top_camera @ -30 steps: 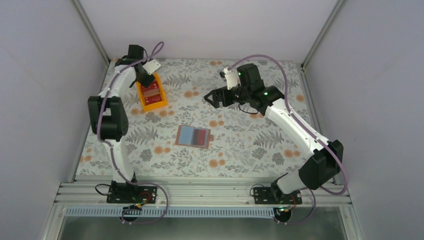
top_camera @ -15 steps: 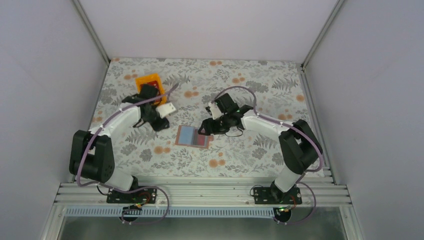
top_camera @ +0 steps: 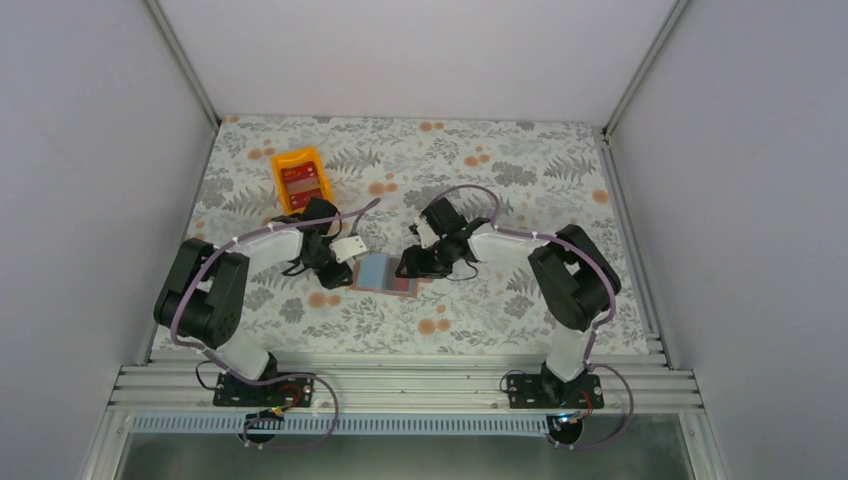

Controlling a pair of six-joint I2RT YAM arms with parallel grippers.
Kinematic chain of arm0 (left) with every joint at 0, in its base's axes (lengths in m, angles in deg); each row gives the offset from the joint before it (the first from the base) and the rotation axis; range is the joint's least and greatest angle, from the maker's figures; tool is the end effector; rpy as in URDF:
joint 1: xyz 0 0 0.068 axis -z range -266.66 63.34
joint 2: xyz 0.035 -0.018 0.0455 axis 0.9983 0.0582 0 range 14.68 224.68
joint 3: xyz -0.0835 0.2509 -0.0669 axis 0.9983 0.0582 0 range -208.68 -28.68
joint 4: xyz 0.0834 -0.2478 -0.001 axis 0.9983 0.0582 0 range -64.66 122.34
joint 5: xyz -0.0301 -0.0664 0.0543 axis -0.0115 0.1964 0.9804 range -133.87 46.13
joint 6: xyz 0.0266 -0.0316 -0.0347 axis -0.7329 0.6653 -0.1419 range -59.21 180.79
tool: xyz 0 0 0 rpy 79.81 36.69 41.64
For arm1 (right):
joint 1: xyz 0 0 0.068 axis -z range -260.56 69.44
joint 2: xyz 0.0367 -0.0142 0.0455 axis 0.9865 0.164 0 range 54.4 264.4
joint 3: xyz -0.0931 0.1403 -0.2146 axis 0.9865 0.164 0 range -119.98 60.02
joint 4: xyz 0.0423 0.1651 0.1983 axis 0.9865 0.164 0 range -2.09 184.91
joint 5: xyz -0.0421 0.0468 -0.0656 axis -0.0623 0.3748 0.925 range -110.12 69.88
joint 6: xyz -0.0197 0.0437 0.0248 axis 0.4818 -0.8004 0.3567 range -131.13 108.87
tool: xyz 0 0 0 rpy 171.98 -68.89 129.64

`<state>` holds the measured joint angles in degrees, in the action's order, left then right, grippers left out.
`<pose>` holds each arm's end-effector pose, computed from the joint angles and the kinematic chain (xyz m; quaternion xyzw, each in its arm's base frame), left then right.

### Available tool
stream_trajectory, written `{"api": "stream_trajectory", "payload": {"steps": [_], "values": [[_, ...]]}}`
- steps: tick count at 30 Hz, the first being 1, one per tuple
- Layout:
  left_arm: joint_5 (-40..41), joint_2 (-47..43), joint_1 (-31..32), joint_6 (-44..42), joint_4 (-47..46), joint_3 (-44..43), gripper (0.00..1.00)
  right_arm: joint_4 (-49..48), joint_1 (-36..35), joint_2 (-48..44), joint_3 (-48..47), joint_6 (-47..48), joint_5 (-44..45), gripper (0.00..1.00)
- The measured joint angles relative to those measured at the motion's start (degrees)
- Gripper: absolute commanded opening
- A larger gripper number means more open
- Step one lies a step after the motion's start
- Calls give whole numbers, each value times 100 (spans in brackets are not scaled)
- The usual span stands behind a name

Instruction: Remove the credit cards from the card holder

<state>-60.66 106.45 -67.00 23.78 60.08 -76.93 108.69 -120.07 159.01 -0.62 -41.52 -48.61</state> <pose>0.2500 -0.1001 0.1464 0.4803 0.8591 -0.1283 0.1220 0.2589 0.2355 0.1467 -0.1288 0.9386 0.3181 0.0360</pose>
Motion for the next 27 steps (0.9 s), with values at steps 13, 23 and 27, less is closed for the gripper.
{"api": "stream_trajectory", "payload": {"steps": [13,23,27], "values": [[-400,192,17,4,-612,63,45,-424,-2,280,-151,-11,-505,34],[-431,197,17,20,-664,79,45,-415,0,470,-350,2,-654,29],[-431,197,17,20,-669,81,45,-385,0,629,-455,-2,-643,30]]}}
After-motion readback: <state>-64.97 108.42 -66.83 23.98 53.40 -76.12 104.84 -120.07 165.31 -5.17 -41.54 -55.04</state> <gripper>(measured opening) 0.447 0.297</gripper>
